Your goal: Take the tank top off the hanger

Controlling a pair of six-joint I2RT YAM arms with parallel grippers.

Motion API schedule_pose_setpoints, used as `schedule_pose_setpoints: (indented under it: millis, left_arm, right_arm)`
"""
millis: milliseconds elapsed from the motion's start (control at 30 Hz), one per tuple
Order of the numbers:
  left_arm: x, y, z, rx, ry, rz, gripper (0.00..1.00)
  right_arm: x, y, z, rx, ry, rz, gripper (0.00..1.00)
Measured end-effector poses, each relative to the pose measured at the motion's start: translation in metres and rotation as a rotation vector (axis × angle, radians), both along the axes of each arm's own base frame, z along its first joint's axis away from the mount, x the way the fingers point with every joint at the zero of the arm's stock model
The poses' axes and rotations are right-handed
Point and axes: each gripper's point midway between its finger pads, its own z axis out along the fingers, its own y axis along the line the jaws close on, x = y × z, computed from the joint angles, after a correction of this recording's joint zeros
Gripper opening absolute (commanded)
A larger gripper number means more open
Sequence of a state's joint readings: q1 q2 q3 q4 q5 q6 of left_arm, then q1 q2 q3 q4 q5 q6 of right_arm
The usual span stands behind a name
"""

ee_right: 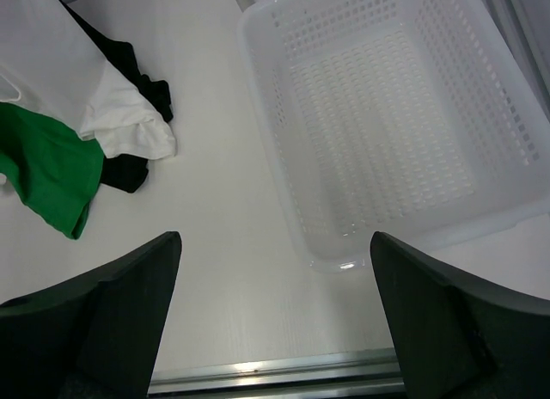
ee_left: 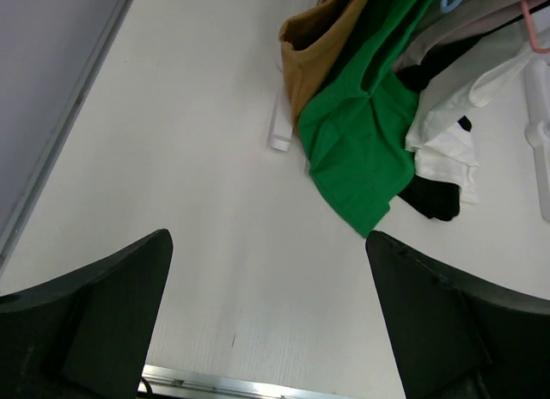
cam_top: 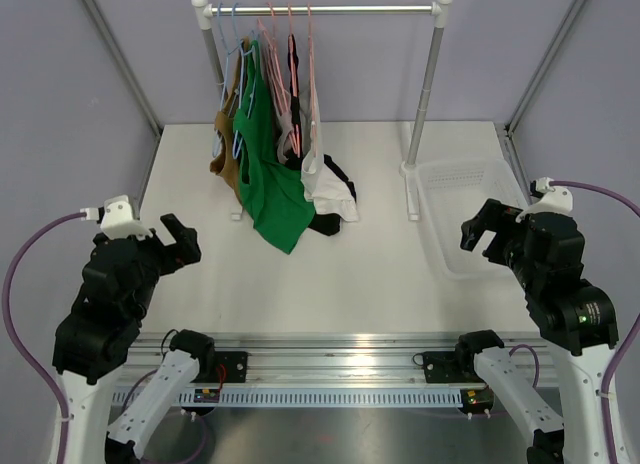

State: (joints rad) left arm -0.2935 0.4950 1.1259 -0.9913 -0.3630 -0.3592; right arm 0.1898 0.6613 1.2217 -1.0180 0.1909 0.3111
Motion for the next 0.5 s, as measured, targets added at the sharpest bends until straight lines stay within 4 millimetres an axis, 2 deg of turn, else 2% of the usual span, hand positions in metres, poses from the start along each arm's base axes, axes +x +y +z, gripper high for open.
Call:
schedule_pose_setpoints:
  millis: [100, 267, 433, 500]
  left_arm:
    - [0.009, -0.011, 0.025, -0.017, -0.003, -0.044, 0.99]
    - [0.037, -0.034, 0.083, -0.046, -0.048, -0.127, 0.99]
    - [0.07, -0.071, 0.127, -0.069, -0.073, -0.242, 0.99]
    - [0.082, -0.09, 0.138, -0.071, -0.074, -0.29, 0.99]
  right_arm:
    - [0.0, 0.003, 0.001, 0.012, -0.002, 0.014, 1.0]
    - [0.002, 0.007, -0.001, 0.028, 0.011, 0.025, 0.99]
    - [0.004, 0.009, -0.003, 0.044, 0.02, 0.02, 1.0]
    - [0.002, 0.01, -0.001, 0.057, 0.012, 0.023, 0.99]
